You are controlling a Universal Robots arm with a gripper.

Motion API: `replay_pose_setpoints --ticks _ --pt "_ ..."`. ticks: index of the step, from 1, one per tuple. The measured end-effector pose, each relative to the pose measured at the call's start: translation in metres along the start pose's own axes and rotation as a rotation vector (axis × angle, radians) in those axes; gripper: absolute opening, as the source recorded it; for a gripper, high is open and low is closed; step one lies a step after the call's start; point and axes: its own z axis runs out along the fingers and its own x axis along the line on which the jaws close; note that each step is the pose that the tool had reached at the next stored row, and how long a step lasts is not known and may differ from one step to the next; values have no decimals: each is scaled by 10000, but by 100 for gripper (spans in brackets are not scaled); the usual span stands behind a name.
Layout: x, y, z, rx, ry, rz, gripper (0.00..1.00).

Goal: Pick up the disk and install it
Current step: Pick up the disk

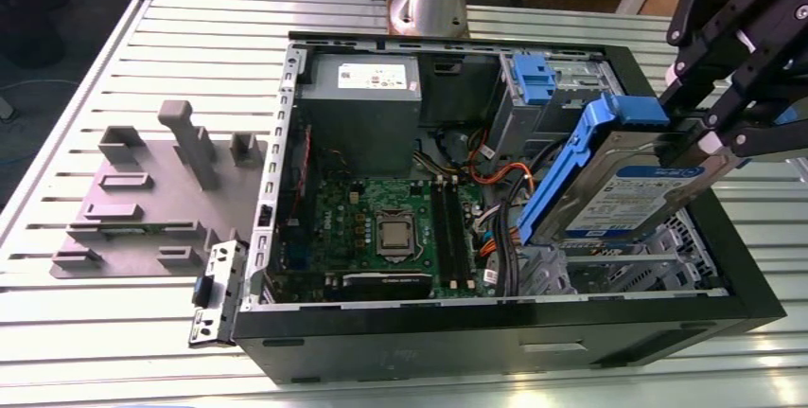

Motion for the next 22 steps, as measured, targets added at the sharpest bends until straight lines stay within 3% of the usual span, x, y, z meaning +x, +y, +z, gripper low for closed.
replay_pose_setpoints --ticks 13,22 --pt "-13 -31 7 0 -1 1 35" --pt "-28 -178 23 -1 -1 0 35"
